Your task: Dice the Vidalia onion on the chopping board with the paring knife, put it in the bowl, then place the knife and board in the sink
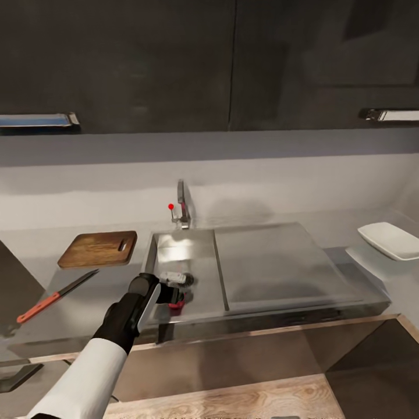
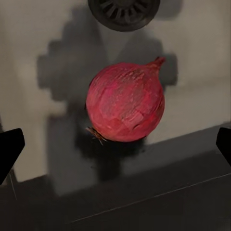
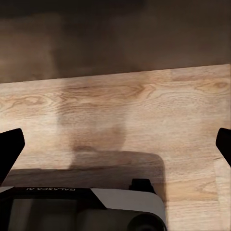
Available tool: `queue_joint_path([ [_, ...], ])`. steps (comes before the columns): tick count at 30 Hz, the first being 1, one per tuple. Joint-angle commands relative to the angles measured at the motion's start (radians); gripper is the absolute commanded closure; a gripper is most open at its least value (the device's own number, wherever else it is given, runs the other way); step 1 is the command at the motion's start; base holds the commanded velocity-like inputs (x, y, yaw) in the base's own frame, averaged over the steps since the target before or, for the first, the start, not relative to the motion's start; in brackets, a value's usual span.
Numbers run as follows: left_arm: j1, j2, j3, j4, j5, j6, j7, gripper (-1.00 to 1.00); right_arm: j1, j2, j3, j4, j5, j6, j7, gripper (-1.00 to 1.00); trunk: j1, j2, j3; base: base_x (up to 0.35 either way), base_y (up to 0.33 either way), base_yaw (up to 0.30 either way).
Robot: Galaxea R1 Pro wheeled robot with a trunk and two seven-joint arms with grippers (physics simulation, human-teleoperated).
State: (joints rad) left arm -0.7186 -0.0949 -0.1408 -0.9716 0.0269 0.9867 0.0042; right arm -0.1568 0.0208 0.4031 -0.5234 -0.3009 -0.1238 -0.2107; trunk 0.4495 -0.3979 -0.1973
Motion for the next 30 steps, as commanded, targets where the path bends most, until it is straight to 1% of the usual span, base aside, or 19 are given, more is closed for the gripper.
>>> queue_joint_path([
  [1, -0.001, 0.000, 0.000, 0.002, 0.002, 0.004, 0.000, -1.00, -0.001, -0.001, 0.008, 0.000, -0.011, -0.005, -0.007, -1.00, 0.001, -0.002, -0.004, 0.050, -0.007, 0.000],
  [9, -0.001, 0.000, 0.000, 0.006, 0.002, 0.004, 0.000, -1.00, -0.001, -0.001, 0.008, 0.000, -0.011, -0.005, -0.007, -1.00, 0.001, -0.002, -0.017, 0.148, -0.071, 0.000],
  [17, -0.001, 0.000, 0.000, 0.007, 0.002, 0.004, 0.000, -1.00, -0.001, -0.001, 0.008, 0.000, -0.011, -0.005, -0.007, -1.00, 0.001, -0.002, -0.030, 0.014, -0.005, 0.000],
  [24, -0.001, 0.001, 0.000, 0.026, 0.002, 0.003, 0.000, -1.00, -0.001, -0.001, 0.008, 0.000, -0.011, -0.005, -0.007, -1.00, 0.001, -0.002, -0.041, 0.017, 0.000, 0.000],
  [30, -0.001, 0.001, 0.000, 0.032, 0.002, 0.003, 0.000, -1.00, -0.001, -0.001, 0.008, 0.000, -0.011, -0.005, -0.007, -1.00, 0.001, -0.002, -0.051, 0.208, 0.000, 0.000],
])
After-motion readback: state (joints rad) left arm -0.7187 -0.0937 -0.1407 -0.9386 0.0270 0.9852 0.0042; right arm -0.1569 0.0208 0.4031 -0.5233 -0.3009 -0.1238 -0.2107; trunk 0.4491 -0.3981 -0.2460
